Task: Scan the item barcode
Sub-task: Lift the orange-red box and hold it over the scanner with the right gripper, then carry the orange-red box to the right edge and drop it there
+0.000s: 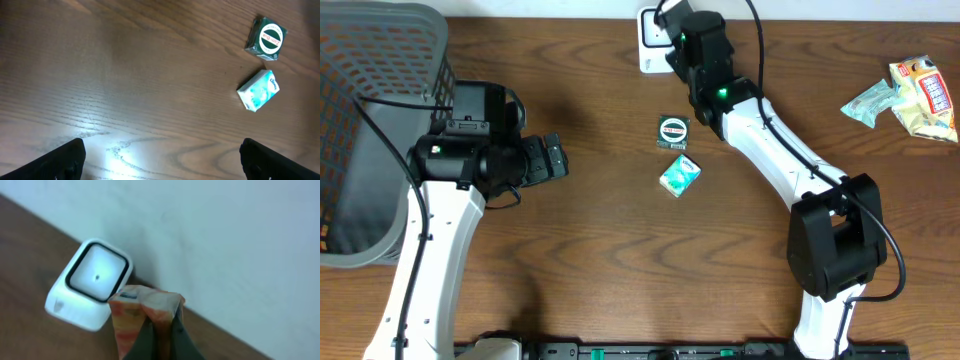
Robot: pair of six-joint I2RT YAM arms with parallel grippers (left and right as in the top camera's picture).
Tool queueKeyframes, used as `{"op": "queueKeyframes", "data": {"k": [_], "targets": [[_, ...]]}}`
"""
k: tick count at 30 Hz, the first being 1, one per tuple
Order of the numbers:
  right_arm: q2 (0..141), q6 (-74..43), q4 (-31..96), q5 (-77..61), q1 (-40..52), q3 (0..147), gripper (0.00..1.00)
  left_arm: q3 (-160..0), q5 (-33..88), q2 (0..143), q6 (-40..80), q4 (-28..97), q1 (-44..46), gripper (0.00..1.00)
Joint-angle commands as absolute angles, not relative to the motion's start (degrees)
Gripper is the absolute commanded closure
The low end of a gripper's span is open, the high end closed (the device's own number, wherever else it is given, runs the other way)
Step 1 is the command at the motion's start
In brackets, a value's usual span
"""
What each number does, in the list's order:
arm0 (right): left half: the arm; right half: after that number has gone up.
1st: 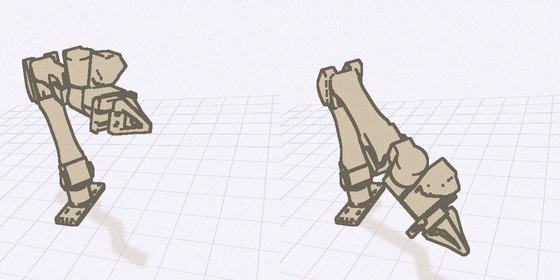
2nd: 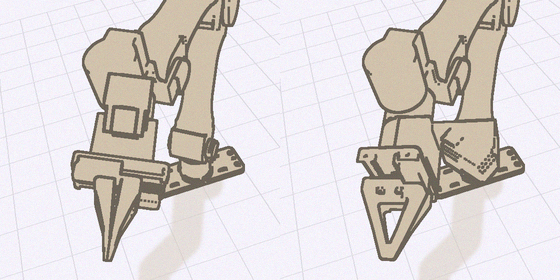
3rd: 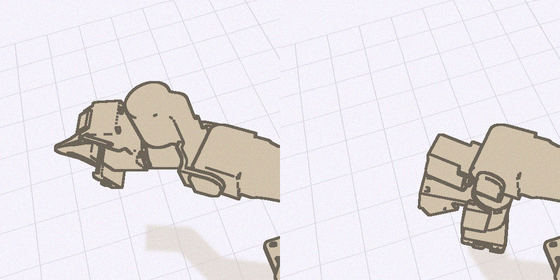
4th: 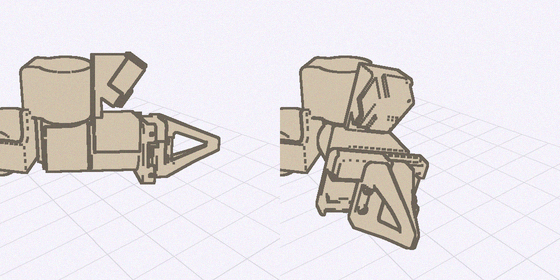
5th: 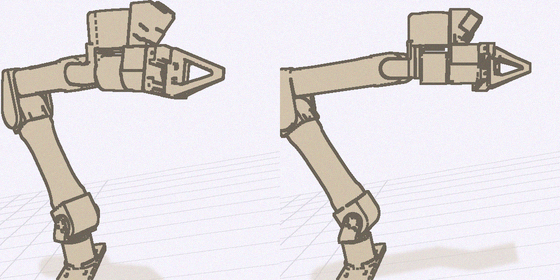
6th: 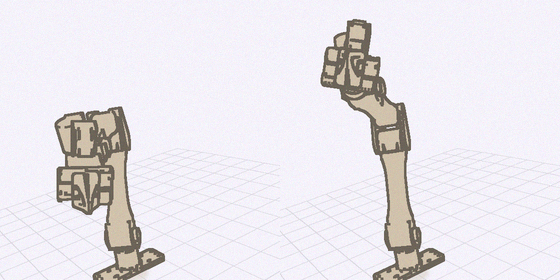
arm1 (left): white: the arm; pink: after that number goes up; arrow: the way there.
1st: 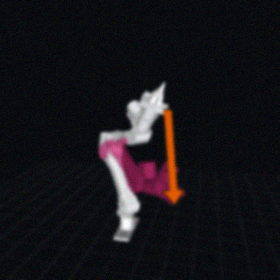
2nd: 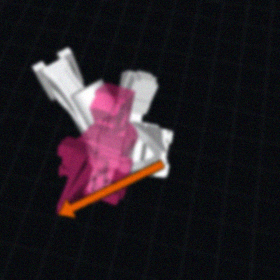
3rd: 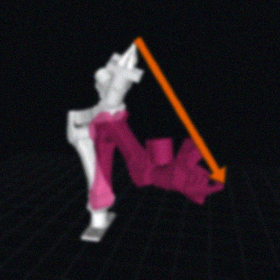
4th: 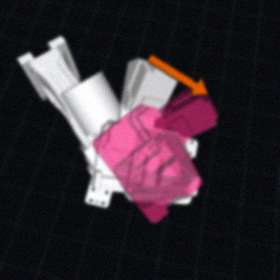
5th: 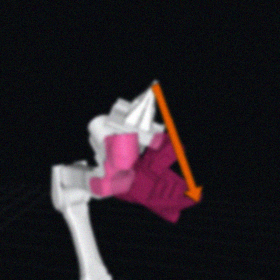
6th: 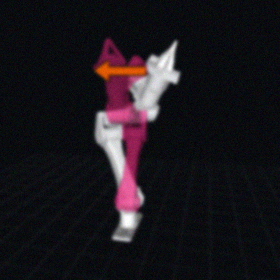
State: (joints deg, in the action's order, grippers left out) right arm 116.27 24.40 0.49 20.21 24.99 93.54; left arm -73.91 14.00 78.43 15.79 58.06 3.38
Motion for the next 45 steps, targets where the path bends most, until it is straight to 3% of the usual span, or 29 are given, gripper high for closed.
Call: {"op": "queueKeyframes", "data": {"k": [1,13,28,39,45], "targets": [[116.6,26.0,-3.7,19.4,25.1,94.0,0.99,-74.1,13.6,78.4,15.2,58.2,3.1,0.02],[119.7,21.8,-14.2,6.8,24.3,96.7,0.99,-74.1,13.6,78.4,15.2,58.2,3.1,0.02],[136.9,30.7,-10.1,12.3,24.3,110.3,0.99,-74.1,13.6,78.4,15.2,58.2,3.1,0.02],[138.1,31.1,-9.0,12.9,24.3,110.3,0.99,-74.1,13.6,78.4,15.2,58.2,3.1,0.02],[138.1,37.7,-8.7,14.3,24.3,110.3,0.99,-74.1,13.6,78.4,15.2,58.2,3.1,0.02]]}}
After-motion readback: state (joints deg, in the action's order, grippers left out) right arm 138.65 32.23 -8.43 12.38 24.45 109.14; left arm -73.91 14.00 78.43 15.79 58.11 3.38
